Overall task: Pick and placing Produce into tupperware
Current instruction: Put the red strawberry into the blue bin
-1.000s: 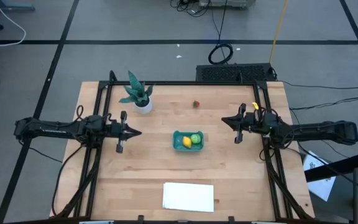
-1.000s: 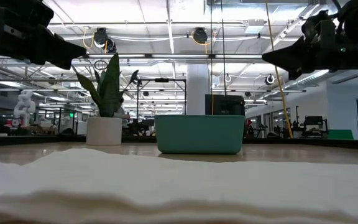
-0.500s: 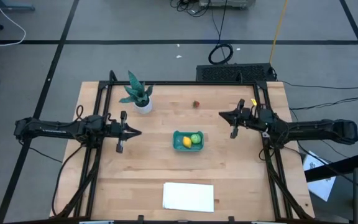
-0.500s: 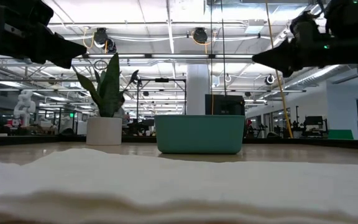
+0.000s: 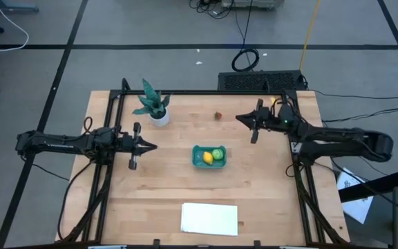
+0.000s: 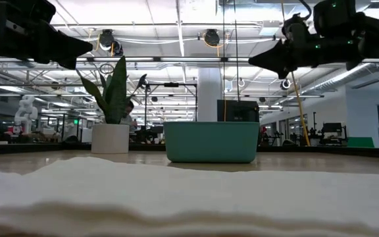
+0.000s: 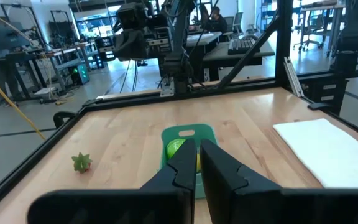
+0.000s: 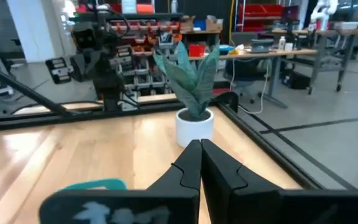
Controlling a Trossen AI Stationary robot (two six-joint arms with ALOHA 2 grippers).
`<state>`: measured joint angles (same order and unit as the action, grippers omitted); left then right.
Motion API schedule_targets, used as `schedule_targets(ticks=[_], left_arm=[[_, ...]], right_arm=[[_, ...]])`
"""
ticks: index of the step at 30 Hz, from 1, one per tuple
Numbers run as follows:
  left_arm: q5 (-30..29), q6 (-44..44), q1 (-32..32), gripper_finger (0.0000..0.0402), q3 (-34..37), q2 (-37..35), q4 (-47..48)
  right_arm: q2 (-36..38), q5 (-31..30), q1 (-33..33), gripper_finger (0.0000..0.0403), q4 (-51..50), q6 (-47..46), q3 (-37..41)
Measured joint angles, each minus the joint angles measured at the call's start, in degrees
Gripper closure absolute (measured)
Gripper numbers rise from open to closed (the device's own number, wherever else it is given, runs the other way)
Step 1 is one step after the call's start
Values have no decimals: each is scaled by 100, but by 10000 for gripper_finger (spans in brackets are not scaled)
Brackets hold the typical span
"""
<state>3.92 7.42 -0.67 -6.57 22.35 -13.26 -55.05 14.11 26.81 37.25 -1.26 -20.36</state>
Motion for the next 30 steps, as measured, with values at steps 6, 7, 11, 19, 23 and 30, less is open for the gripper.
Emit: schedule_targets(ticks=[6,7,11,19,23,30], left_arm=[[-1,22,0,376,0,0,0],[-1,35,0,376,0,0,2],[0,35,0,376,0,0,-17],[0,29,0,376,0,0,-28],[0,17,0,376,0,0,-29],[0,17,0,376,0,0,-31]], right_arm=[[-572,421,339,403,579,-204,-176],[-665,423,372,403,587,-219,-240],[-1033,566,446,403,579,-158,-549],[-1489,726,477,403,251,-1,-1286],[-1609,732,642,403,-106,45,-1583],[-1721,1141,1072,403,-605,39,-1988]])
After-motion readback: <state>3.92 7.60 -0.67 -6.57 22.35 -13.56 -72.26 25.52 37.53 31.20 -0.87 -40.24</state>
